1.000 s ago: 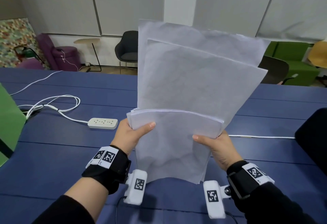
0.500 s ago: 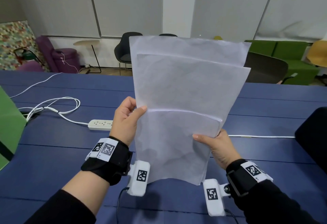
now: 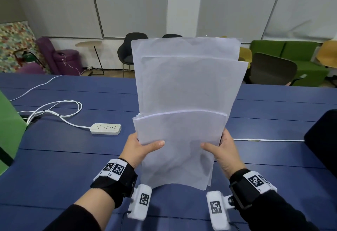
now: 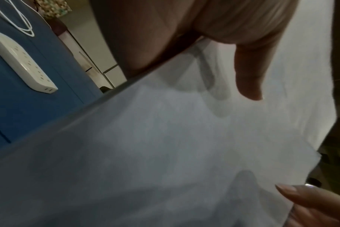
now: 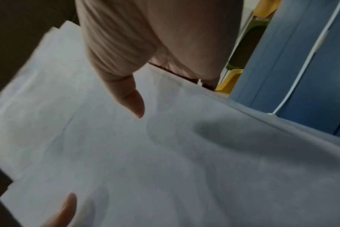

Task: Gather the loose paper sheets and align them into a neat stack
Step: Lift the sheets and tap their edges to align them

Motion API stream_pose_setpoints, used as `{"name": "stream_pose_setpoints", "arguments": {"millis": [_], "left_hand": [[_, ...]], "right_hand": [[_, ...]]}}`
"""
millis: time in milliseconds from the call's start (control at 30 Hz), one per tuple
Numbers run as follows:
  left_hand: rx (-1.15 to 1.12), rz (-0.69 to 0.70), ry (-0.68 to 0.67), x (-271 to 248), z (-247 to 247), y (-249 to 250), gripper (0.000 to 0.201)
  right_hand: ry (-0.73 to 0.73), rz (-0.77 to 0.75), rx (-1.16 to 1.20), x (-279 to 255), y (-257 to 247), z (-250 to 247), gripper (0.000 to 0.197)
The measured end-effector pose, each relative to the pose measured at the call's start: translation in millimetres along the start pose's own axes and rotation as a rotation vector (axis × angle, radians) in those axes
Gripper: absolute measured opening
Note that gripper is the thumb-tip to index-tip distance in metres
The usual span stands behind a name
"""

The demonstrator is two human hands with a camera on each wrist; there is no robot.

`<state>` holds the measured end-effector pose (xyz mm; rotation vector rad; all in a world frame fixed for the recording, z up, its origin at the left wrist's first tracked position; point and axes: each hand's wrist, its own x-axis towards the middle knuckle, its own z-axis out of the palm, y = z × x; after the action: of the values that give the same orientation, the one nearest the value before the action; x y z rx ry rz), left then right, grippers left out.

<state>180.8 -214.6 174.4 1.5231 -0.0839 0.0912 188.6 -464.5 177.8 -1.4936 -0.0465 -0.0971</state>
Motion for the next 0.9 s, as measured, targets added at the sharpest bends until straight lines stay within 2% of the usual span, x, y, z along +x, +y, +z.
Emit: {"name": "stream_pose_setpoints", "arguments": {"millis": [67,200,300,433,633,700,800,833,900], "left_hand": [[-0.023,0.012,-0.009,1,-1,4,0.041],[-0.067,0.041,-0.062,1,1,13,0.043],[-0.101,0.051,-0.065,0,3,15,0.042],[-0.076,0.032,-0.021,1,2,11,0.038],[-0.055,0.076,0.013,4,2,18,0.033],[-0.071,0.068,-0.006,6,-3,17,0.043],[-0.075,0.008,-0.026,7,-11,6,0.08],[-0.077,-0.012,-0.038,6,-11,2,0.079],[-0.092,-0.035,-0.066,1,-4,-1,0.055]], "right_hand": [[-0.013,-0.031,0.001,-4,-3,0,0.055],[-0.115,-0.02,-0.003,-11,-7,1,0.066],[-0.059,-0.04,0.016,-13,-8,2,0.062],[-0.099,0.016,-0.002,-13,-8,6,0.056],[-0.029,-0.001,-0.002,-11,-17,6,0.047],[-0.024,0.003,0.031,-12,-20,-1,0.049],[-0.051,0.029,0.046,-14,-18,-9,0.059],[-0.069,0.044,0.04,-15,-15,-8,0.063],[-0.1,0.076,0.034,-15,-9,-3,0.066]]}}
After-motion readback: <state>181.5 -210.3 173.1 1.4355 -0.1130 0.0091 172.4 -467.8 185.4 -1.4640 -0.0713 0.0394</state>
